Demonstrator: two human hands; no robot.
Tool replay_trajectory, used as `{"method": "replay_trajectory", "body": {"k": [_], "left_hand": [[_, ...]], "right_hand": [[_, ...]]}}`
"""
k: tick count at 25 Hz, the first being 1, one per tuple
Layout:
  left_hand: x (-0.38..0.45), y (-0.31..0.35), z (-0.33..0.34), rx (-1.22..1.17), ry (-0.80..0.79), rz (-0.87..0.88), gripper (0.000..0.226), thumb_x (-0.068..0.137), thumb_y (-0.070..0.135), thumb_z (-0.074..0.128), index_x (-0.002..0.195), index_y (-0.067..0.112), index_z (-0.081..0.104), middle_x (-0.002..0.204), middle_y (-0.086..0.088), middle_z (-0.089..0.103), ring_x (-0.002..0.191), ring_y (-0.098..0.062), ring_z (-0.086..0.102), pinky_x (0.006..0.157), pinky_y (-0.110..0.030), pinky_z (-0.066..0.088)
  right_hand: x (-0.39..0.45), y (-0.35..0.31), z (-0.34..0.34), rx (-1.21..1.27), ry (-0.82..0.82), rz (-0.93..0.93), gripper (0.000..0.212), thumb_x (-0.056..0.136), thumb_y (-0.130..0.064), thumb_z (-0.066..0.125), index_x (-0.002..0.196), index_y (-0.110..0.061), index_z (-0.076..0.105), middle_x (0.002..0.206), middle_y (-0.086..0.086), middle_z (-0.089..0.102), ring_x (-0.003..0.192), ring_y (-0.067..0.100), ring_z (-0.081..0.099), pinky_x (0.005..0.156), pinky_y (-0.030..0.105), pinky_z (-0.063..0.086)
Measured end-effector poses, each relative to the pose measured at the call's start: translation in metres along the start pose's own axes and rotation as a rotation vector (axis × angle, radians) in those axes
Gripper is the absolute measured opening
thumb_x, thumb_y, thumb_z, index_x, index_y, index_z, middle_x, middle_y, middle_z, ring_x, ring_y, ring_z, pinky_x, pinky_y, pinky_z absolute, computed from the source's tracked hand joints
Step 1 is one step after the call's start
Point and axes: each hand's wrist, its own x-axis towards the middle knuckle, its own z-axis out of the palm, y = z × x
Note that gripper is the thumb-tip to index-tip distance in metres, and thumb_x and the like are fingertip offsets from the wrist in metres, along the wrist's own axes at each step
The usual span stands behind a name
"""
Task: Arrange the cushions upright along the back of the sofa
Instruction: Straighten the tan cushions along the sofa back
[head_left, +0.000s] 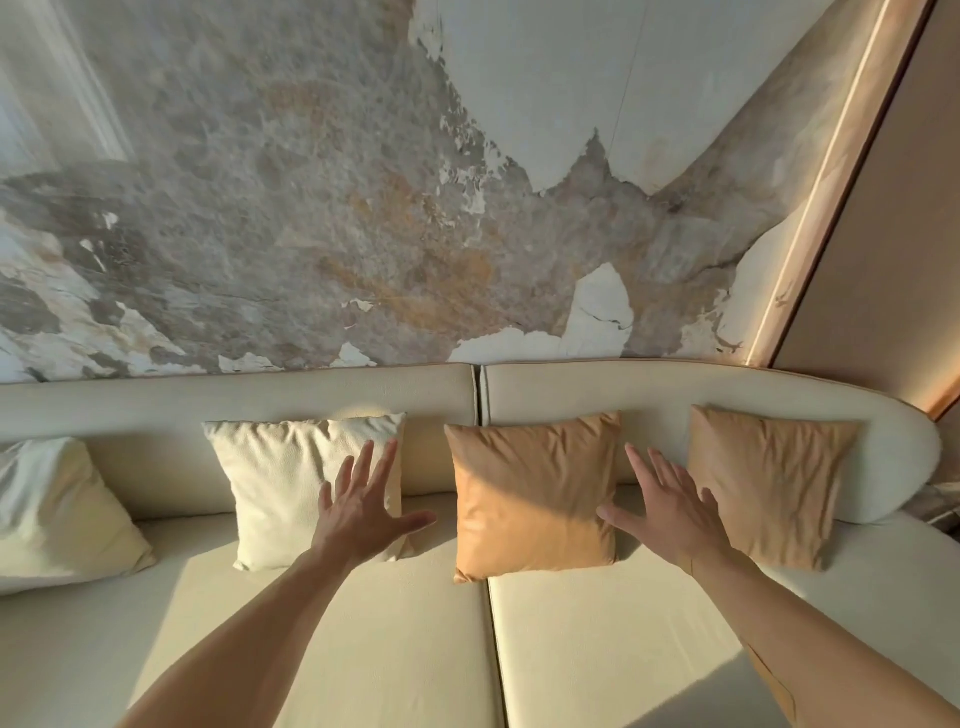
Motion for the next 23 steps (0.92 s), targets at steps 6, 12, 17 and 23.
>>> {"method": "replay_trajectory", "body": {"k": [6,12,17,23], "left_hand": [[-0.001,0.080,0.042,-0.026,0.039,-0.156,0.128,0.046,0.102,0.030,0.153,0.044,-0.010,0.166,0.000,-0.002,0.150,-0.029,0.012,0.119,-0.056,0.014],[0.009,0.125,0.072,-0.068,0.064,-0.220,0.133,0.042,0.105,0.034,0.153,0.045,-0.009,0.166,0.002,-0.002,0.150,-0.027,0.012,0.118,-0.054,0.017],[0.044,0.115,0.109,-0.091,0.039,-0.253,0.133,0.045,0.101,0.046,0.154,0.044,-0.006,0.166,0.002,0.002,0.151,-0.027,0.010,0.118,-0.055,0.019],[0.121,0.083,0.186,-0.118,-0.037,-0.207,0.134,0.051,0.086,0.066,0.156,0.039,-0.003,0.166,0.000,0.003,0.150,-0.030,0.010,0.117,-0.057,0.017]], "right_hand": [[0.048,0.099,-0.008,0.036,-0.068,-0.121,0.093,0.079,-0.080,0.039,0.154,-0.041,0.001,0.164,-0.001,0.011,0.149,0.025,0.013,0.111,0.055,0.024],[0.093,0.175,0.000,-0.001,-0.077,-0.176,0.090,0.077,-0.084,0.030,0.153,-0.042,0.003,0.163,-0.002,0.016,0.148,0.021,0.019,0.110,0.049,0.031],[0.133,0.181,0.032,0.027,-0.096,-0.209,0.091,0.078,-0.083,0.031,0.153,-0.042,0.003,0.163,-0.003,0.017,0.146,0.019,0.024,0.107,0.047,0.035],[0.195,0.155,0.111,0.248,-0.193,-0.181,0.107,0.070,-0.080,0.049,0.155,-0.036,0.001,0.159,0.000,0.027,0.141,0.023,0.035,0.099,0.040,0.040]]}}
